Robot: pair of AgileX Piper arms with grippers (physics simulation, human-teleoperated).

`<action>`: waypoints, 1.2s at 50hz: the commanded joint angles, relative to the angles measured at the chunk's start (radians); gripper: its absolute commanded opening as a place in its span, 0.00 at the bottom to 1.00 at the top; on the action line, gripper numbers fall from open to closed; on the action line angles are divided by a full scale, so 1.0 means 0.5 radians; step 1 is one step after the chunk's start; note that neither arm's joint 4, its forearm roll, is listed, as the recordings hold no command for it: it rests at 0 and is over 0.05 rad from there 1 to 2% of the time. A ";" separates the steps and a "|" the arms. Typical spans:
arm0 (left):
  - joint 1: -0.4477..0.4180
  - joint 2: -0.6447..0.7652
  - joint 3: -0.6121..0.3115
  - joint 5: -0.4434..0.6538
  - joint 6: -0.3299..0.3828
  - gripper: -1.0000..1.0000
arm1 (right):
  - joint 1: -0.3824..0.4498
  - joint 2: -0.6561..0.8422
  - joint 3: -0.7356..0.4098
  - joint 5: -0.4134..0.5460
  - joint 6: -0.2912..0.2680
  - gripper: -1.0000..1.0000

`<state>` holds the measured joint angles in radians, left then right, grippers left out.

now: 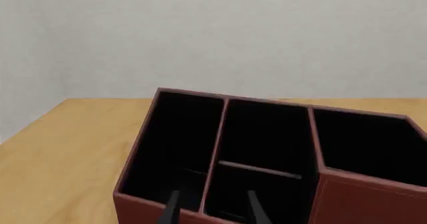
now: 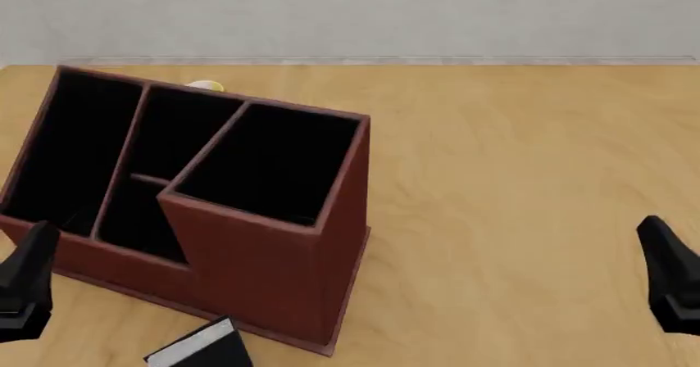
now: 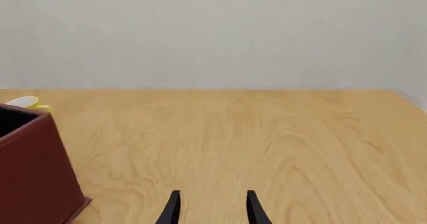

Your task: Pick up the book and place it in the left compartment of the caddy.

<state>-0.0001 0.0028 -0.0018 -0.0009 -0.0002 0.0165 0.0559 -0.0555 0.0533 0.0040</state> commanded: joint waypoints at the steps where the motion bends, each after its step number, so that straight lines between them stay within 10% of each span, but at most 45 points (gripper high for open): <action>1: -0.004 0.013 -0.009 -0.009 -0.003 1.00 | -0.031 -0.101 0.098 -0.108 -0.003 1.00; 16: -0.040 0.003 -0.040 0.023 -0.011 1.00 | -0.039 -0.106 0.103 -0.111 0.007 1.00; 60: -0.871 0.190 -0.681 0.783 0.163 1.00 | -0.024 -0.099 0.104 -0.110 0.015 1.00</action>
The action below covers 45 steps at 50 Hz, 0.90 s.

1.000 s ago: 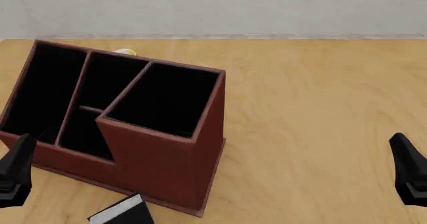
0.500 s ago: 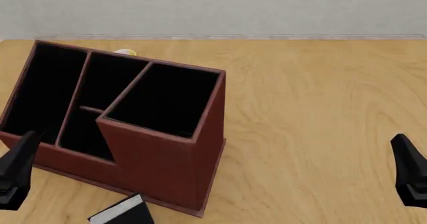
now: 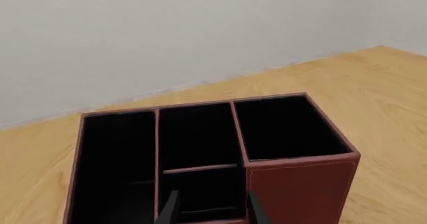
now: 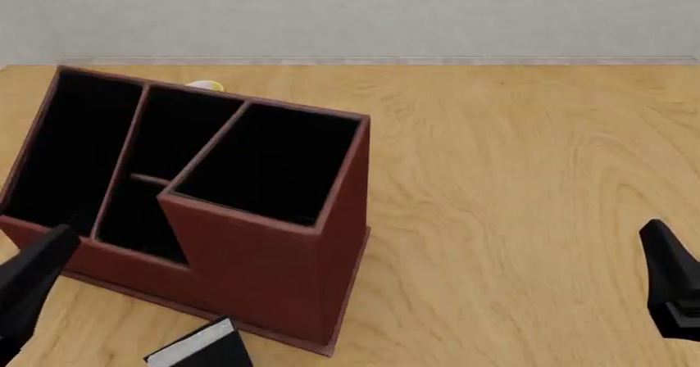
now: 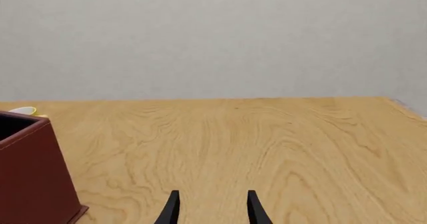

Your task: Pick up the book and place it in the left compartment of the caddy.

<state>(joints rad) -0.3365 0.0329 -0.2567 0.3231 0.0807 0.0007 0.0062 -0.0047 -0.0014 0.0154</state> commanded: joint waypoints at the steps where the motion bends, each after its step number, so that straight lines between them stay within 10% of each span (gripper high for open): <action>1: -0.224 0.135 -0.193 0.144 0.026 1.00 | 0.006 0.000 0.002 0.001 -0.009 1.00; 19: -0.376 0.467 -0.337 0.377 0.209 1.00 | -0.003 0.010 0.001 -0.003 -0.002 1.00; 45: -0.589 0.586 -0.293 0.533 0.065 1.00 | -0.014 0.022 0.005 -0.020 0.015 1.00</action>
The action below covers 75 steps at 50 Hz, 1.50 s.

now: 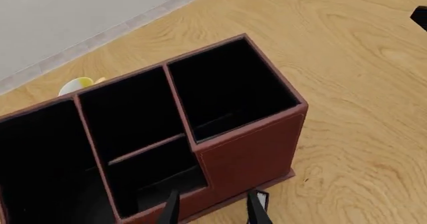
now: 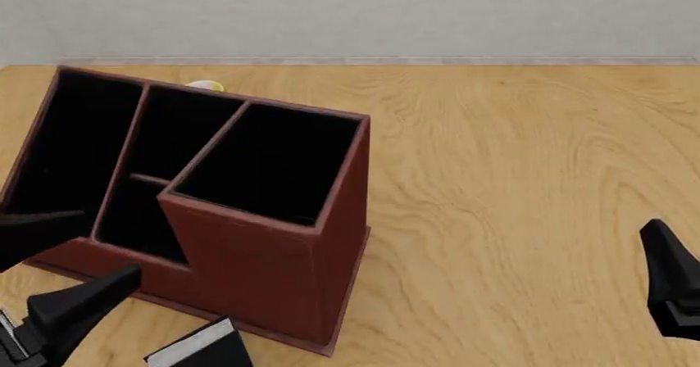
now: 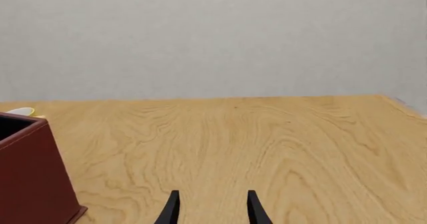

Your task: Pick up the book and place it in the left compartment of the caddy.

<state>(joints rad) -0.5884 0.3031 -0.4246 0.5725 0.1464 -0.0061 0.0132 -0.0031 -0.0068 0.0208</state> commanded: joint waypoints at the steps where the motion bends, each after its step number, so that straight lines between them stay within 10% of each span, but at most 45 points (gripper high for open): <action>1: -0.098 0.058 0.041 0.033 -0.082 1.00 | 0.000 0.008 0.002 -0.010 0.004 1.00; 75: -0.422 0.601 0.463 -0.480 -0.107 1.00 | -0.004 0.032 0.001 -0.038 0.037 1.00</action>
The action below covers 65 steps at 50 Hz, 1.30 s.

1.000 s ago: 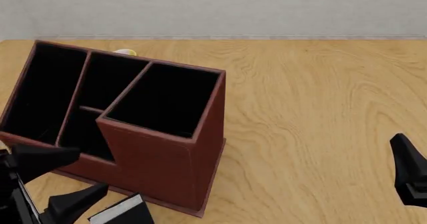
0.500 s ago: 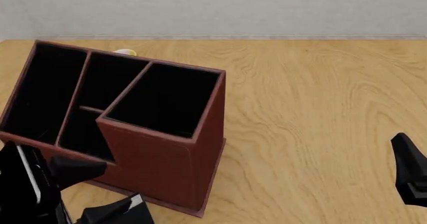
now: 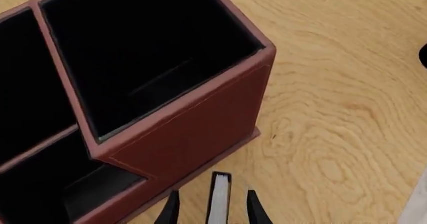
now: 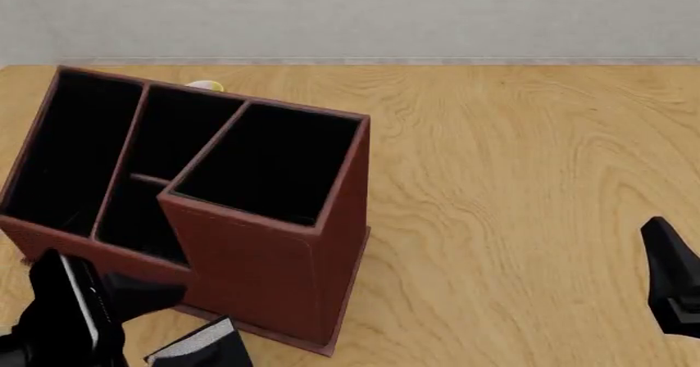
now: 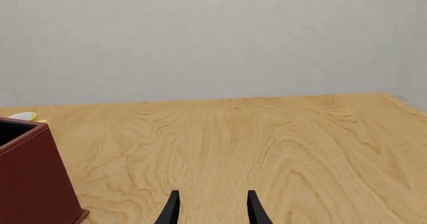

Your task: Pick up the book and place it in the left compartment of the caddy.

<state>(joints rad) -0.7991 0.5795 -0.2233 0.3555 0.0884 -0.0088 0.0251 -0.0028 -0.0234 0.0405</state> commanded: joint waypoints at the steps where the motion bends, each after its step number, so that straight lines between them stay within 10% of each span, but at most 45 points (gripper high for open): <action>1: -0.008 0.063 0.075 -0.061 0.012 1.00 | 0.004 0.010 0.001 -0.008 -0.004 1.00; 65: -0.002 0.179 0.240 -0.209 0.084 1.00 | -0.006 0.012 0.000 -0.012 0.017 1.00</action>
<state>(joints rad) -0.8068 0.6639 -0.1114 0.2582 0.1180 -0.0102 0.0328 -0.0023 -0.0306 0.0463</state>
